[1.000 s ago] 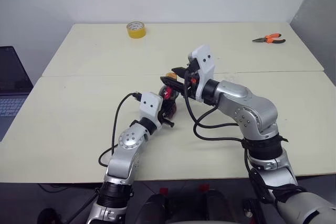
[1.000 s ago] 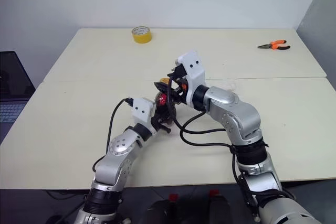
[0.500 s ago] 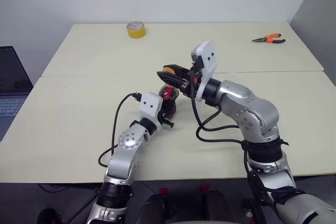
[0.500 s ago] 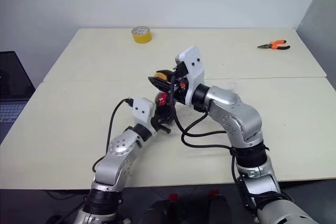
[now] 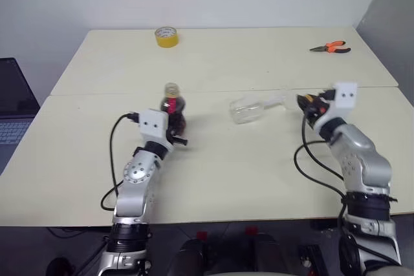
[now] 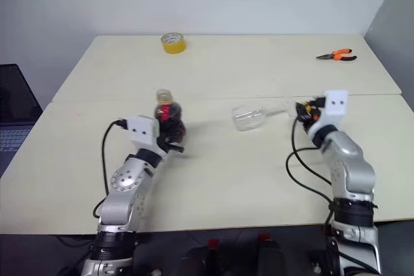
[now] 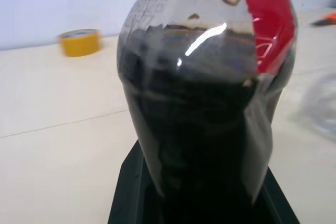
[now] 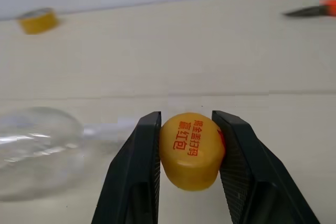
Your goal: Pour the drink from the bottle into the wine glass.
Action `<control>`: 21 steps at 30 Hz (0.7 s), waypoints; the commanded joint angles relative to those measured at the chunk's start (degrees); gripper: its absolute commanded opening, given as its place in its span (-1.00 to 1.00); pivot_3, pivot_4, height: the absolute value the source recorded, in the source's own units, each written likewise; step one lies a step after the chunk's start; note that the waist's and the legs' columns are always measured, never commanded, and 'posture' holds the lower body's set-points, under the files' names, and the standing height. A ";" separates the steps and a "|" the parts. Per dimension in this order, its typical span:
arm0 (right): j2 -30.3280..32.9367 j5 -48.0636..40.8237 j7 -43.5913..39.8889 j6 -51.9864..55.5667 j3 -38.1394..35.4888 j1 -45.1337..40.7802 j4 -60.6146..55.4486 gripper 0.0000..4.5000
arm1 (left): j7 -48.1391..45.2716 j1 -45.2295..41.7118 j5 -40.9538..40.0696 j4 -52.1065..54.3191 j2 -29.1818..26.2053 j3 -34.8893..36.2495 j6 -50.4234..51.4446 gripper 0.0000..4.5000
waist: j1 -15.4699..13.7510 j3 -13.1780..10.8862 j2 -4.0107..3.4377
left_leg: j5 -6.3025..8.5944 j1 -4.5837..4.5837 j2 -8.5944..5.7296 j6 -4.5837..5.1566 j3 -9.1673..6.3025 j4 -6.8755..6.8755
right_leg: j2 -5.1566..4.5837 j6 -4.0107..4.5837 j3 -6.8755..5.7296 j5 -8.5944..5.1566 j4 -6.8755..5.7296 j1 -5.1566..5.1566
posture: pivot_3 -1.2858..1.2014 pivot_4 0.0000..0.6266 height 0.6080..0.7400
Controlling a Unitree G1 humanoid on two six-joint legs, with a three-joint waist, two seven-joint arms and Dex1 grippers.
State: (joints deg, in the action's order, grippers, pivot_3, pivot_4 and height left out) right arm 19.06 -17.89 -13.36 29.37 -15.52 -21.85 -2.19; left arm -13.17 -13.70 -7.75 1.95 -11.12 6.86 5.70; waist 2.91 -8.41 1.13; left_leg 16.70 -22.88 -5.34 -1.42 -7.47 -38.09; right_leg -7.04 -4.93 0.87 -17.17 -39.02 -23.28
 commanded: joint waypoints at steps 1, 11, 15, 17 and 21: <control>-0.63 3.18 2.24 -4.61 0.32 3.49 -0.21 -0.46 | 1.00 -1.70 -1.60 -1.82 -0.54 3.81 -5.25 -0.72 | 0.01 0.00 0.00 | 0.00 0.00 0.00 0.00 -0.01 0.00 | 0.00 0.00 0.00 0.00 -0.01 0.01 | 0.03 -0.52 1.00; -1.72 8.39 7.27 -6.24 1.85 3.29 7.34 -0.46 | 2.94 -4.11 0.09 -14.50 -1.80 6.44 -14.89 -0.72 | 0.02 0.01 0.00 | 0.00 0.02 -0.03 0.00 -0.02 -0.05 | -0.01 0.00 -0.02 0.00 0.00 0.06 | 0.03 -0.52 1.00; -1.70 7.24 5.69 -5.72 1.78 2.52 7.91 -0.46 | 3.11 -4.89 -0.28 -17.43 -1.98 7.01 -17.26 -0.72 | 0.03 0.01 0.00 | 0.00 0.03 -0.03 0.00 -0.02 -0.07 | -0.01 0.00 -0.01 0.00 0.01 0.07 | 0.03 -0.52 1.00; -1.89 6.80 5.52 -5.40 1.61 2.55 7.36 -0.14 | 3.03 -5.24 -0.20 -19.35 -2.29 7.30 -18.72 -0.72 | 0.04 0.01 0.00 | 0.00 0.02 -0.03 0.00 -0.04 -0.06 | -0.01 0.00 -0.02 0.00 0.00 0.07 | 0.03 -0.52 1.00; -1.61 6.85 4.91 -5.16 1.81 2.82 6.70 0.44 | 3.28 -5.66 0.01 -23.35 -2.95 7.86 -21.45 -0.72 | 0.06 0.02 0.01 | 0.00 0.03 -0.03 0.00 -0.03 -0.07 | -0.01 0.00 -0.02 0.00 0.00 0.07 | 0.03 -0.52 1.00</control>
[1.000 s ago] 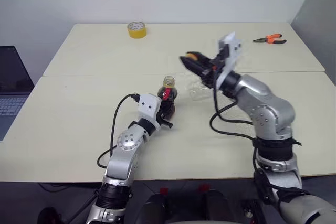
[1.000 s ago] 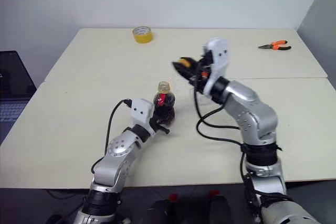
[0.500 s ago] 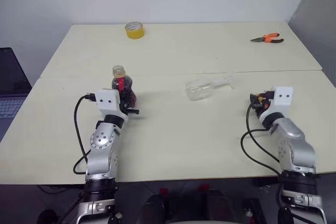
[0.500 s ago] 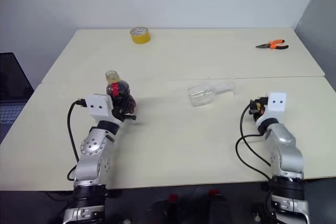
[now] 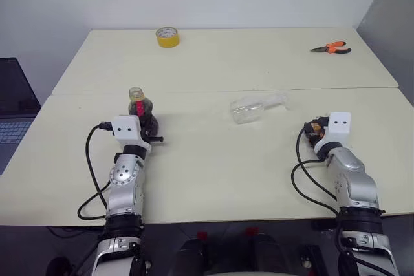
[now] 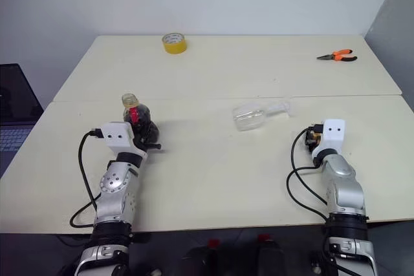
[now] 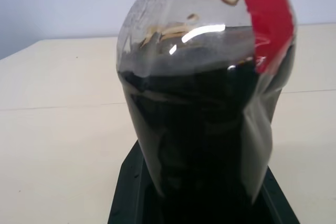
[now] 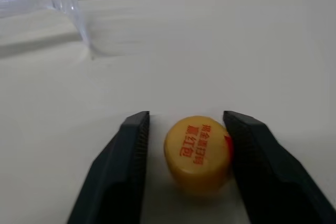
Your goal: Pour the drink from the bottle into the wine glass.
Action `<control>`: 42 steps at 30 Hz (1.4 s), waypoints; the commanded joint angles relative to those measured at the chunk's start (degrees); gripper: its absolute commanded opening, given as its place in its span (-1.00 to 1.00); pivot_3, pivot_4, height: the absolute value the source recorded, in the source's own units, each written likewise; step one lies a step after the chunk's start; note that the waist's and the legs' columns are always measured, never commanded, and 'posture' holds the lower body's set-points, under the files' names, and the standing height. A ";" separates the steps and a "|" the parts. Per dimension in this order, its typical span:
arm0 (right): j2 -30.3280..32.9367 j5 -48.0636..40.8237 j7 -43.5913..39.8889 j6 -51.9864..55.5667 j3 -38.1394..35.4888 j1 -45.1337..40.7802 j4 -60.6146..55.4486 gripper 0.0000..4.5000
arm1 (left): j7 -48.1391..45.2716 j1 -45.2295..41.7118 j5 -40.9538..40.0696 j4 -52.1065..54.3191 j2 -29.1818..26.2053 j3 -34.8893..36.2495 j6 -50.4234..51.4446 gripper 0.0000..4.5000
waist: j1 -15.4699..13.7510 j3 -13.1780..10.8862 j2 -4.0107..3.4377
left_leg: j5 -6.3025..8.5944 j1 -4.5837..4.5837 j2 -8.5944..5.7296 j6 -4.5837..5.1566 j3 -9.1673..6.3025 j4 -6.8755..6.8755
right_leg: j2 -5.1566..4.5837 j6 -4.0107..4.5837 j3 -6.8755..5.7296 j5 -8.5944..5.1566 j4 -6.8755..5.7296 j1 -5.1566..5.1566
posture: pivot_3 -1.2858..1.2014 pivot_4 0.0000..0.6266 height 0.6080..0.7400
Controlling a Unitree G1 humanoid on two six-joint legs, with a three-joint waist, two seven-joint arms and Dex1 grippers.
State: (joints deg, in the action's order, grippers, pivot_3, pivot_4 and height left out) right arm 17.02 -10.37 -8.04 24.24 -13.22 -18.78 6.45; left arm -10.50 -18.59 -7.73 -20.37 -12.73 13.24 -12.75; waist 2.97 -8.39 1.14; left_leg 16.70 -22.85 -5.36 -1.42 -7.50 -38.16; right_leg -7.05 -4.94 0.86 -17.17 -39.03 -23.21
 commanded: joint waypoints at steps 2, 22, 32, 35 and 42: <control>0.58 -0.58 -0.65 0.30 -0.50 -0.18 -2.20 0.74 | 0.41 -0.64 0.01 -2.20 -1.55 1.30 -3.90 -0.56 | 0.03 0.02 0.00 | 0.00 0.00 0.00 0.00 0.01 0.00 | 0.00 0.00 0.01 0.00 0.00 0.00 | 0.03 -0.52 1.00; 2.18 -0.17 -1.66 0.45 -0.99 -2.87 -1.56 1.00 | -0.41 5.17 -2.12 4.00 -1.07 0.97 -0.27 0.99 | 0.17 0.03 -0.02 | 0.00 0.00 0.00 0.00 -0.01 0.00 | -0.01 0.00 0.02 0.00 -0.01 0.00 | 0.03 -0.52 1.00; 2.69 0.54 -1.20 -1.03 -0.80 -4.07 -0.14 1.00 | -1.14 11.82 -3.16 11.24 0.32 0.16 3.25 0.99 | 0.19 0.03 -0.03 | 0.00 0.01 0.02 0.00 -0.01 0.02 | 0.00 0.00 0.01 0.00 -0.01 0.00 | 0.03 -0.52 1.00; 3.04 0.49 -1.33 -1.15 -0.84 -4.34 0.10 1.00 | -1.39 13.36 -3.38 12.91 0.92 -0.30 4.13 0.99 | 0.14 0.03 -0.03 | 0.00 0.01 0.00 0.00 0.00 0.01 | 0.00 0.00 0.02 0.00 -0.01 0.00 | 0.03 -0.52 1.00; 5.24 0.57 -3.04 -1.41 -0.39 -5.63 -0.19 1.00 | -3.15 19.18 -5.39 19.67 2.23 -1.38 6.88 0.99 | 0.16 0.04 -0.04 | 0.00 0.02 0.01 0.00 0.04 0.03 | 0.00 0.00 0.06 0.00 0.01 0.00 | 0.03 -0.52 1.00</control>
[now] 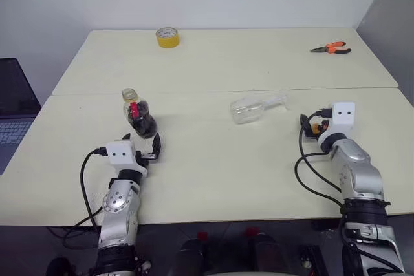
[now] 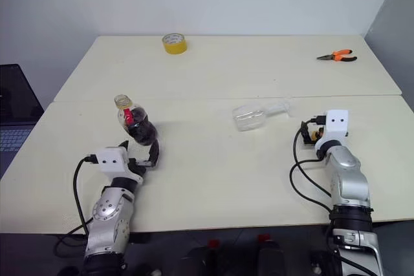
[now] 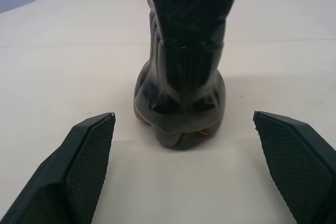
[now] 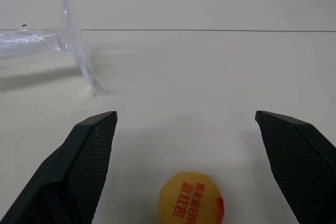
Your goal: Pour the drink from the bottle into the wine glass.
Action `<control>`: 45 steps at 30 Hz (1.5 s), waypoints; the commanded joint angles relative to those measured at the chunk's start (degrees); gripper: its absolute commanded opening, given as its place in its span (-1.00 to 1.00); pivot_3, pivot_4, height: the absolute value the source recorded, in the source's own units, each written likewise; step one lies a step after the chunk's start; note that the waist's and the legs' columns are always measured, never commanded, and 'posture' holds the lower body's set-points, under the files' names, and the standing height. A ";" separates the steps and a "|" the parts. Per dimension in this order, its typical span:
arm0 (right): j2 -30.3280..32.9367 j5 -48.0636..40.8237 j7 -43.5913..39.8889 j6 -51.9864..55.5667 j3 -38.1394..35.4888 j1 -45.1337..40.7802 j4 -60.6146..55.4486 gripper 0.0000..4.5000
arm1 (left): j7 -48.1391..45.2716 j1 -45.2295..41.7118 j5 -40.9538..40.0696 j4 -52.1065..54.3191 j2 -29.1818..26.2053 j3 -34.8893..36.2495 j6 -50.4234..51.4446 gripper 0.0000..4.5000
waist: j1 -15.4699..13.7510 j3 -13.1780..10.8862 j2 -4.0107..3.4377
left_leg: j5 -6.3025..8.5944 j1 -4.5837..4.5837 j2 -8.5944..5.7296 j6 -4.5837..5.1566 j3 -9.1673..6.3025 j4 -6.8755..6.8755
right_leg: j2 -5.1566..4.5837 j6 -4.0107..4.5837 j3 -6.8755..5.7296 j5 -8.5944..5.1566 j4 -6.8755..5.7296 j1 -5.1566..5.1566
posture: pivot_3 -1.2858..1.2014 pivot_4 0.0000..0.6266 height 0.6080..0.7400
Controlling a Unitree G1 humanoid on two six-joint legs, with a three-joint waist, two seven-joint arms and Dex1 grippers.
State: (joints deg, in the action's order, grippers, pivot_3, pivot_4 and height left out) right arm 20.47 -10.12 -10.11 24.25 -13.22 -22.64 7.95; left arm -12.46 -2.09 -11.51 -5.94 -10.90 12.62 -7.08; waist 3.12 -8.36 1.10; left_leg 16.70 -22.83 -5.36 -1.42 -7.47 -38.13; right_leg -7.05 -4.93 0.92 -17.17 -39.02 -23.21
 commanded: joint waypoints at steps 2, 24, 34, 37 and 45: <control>2.88 0.29 -1.64 -1.17 -0.22 -2.23 -2.24 1.00 | -2.02 5.43 -2.53 9.31 0.58 -1.50 2.63 0.99 | 0.00 0.01 -0.01 | 0.00 0.01 0.01 0.00 0.00 0.02 | 0.00 0.00 0.00 0.00 0.00 0.00 | 0.03 -0.52 1.00; 25.74 13.87 -33.58 -4.82 24.59 -18.56 -4.64 1.00 | -15.01 11.78 2.29 29.56 -9.55 -19.23 13.38 0.99 | -0.94 -0.01 -0.06 | 0.01 0.00 0.04 0.02 0.08 0.04 | 0.01 0.00 0.00 0.00 0.11 0.04 | 0.03 -0.52 1.00; 20.49 21.45 -38.07 -18.53 31.87 -29.33 14.70 1.00 | -16.05 11.25 0.71 31.56 -11.63 -17.41 14.60 0.99 | -1.25 -0.02 -0.05 | 0.00 0.00 0.03 0.02 0.07 0.02 | 0.00 0.00 0.00 0.00 0.11 0.03 | 0.03 -0.52 1.00; 19.11 23.97 -38.56 -22.86 33.55 -31.30 20.50 1.00 | -15.87 11.82 0.94 32.75 -11.56 -17.77 14.88 0.99 | -1.24 -0.02 -0.05 | 0.00 0.00 0.03 0.02 0.08 0.02 | 0.00 0.00 0.01 0.00 0.12 0.03 | 0.03 -0.52 1.00; 15.84 28.16 -38.26 -28.67 35.27 -34.09 29.80 1.00 | -16.78 14.35 0.74 34.52 -11.93 -19.01 16.10 0.99 | -1.23 -0.02 -0.06 | 0.00 0.01 0.04 0.01 0.08 0.03 | 0.01 0.00 0.01 0.00 0.12 0.02 | 0.03 -0.52 1.00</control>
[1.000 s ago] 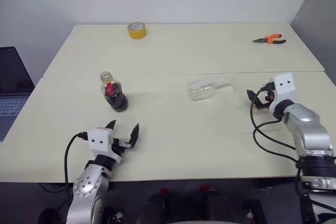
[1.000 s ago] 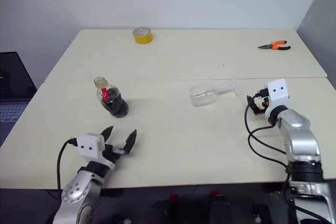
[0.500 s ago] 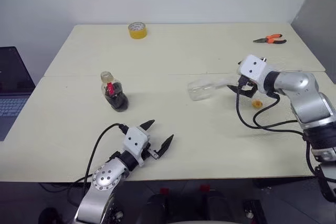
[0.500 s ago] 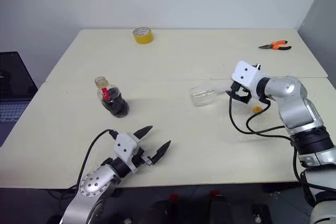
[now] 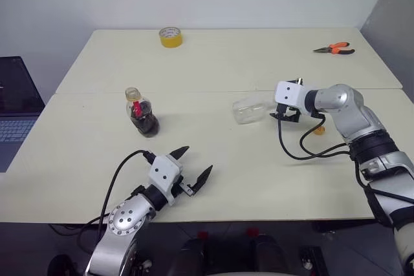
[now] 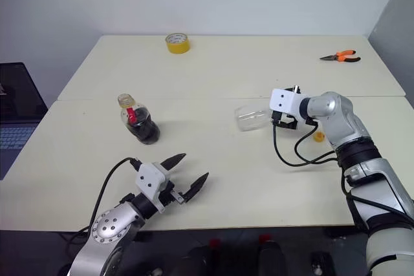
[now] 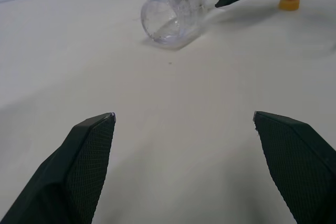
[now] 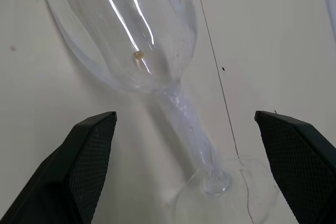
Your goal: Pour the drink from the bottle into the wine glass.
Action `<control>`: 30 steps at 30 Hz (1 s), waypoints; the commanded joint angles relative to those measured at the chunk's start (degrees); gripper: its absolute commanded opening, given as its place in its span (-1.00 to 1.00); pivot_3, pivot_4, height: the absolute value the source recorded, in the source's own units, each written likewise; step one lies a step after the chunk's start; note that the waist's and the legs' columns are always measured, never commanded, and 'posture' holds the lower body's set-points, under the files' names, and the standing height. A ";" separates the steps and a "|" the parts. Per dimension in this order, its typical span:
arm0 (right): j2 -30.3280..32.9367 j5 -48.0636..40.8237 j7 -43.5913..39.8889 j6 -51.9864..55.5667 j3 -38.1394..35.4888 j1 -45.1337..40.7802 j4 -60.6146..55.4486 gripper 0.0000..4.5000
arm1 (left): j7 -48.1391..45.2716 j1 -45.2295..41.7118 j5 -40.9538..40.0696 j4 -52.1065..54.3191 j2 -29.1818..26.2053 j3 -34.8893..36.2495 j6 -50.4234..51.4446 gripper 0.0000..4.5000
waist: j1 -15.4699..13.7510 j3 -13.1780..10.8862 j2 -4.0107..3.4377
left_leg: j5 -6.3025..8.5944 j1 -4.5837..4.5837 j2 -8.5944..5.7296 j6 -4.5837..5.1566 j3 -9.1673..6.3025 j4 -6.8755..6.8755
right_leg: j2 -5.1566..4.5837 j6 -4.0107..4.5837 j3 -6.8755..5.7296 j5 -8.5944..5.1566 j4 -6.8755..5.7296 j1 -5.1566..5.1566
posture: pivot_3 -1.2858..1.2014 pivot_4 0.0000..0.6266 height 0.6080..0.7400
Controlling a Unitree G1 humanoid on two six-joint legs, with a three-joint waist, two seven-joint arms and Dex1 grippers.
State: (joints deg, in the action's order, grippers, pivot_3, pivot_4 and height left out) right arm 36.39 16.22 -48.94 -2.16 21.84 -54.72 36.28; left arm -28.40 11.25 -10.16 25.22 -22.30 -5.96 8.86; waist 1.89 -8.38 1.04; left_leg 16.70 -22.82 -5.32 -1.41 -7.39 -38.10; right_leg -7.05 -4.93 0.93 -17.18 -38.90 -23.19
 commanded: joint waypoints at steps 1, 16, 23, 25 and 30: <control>-0.20 2.58 0.90 -2.80 0.38 -2.29 2.30 1.00 | -0.93 1.26 -0.52 3.53 -0.60 -0.54 0.19 0.99 | 0.00 0.00 0.00 | 0.00 0.00 0.00 0.00 -0.01 0.00 | 0.00 0.00 0.00 0.00 0.00 0.00 | 0.03 -0.52 1.00; -3.18 9.21 3.90 -7.47 2.28 -4.76 10.32 -0.71 | -0.15 0.90 1.10 3.02 -0.06 -1.12 0.36 1.00 | 0.03 0.00 -0.01 | 0.00 0.01 0.00 0.00 0.00 -0.01 | 0.01 0.00 0.00 0.00 -0.01 0.00 | 0.03 -0.52 1.00; -3.60 10.34 4.36 -7.88 1.74 -5.10 9.80 -0.92 | 0.06 0.80 1.20 3.05 -0.10 -1.20 0.51 1.00 | 0.03 0.00 -0.01 | 0.00 0.02 0.01 0.00 0.00 0.00 | 0.01 0.00 0.01 0.00 -0.01 0.00 | 0.03 -0.52 1.00; -3.76 9.16 5.58 -9.30 0.48 -5.15 9.38 -0.92 | 0.10 0.70 1.23 2.94 -0.07 -1.26 0.52 1.00 | 0.04 0.00 -0.01 | 0.00 0.02 0.01 0.00 0.00 0.00 | 0.01 0.00 0.01 0.00 -0.01 0.00 | 0.03 -0.52 1.00; -5.62 0.34 5.05 -7.91 -6.22 -2.63 4.74 -0.92 | 0.14 0.16 1.28 2.53 0.08 -1.36 0.54 1.00 | 0.06 -0.01 -0.02 | 0.00 0.00 0.01 -0.01 -0.01 0.02 | 0.01 0.00 0.00 0.00 -0.01 -0.02 | 0.03 -0.52 1.00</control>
State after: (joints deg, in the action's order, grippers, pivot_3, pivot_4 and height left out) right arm 31.11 21.08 -43.97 -10.29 19.60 -56.91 44.91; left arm -28.23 11.84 -8.93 26.46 -22.32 -7.22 9.71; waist 1.95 -8.39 1.01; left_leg 16.70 -22.83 -5.31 -1.41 -7.40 -38.08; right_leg -7.04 -4.93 0.93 -17.18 -38.92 -23.22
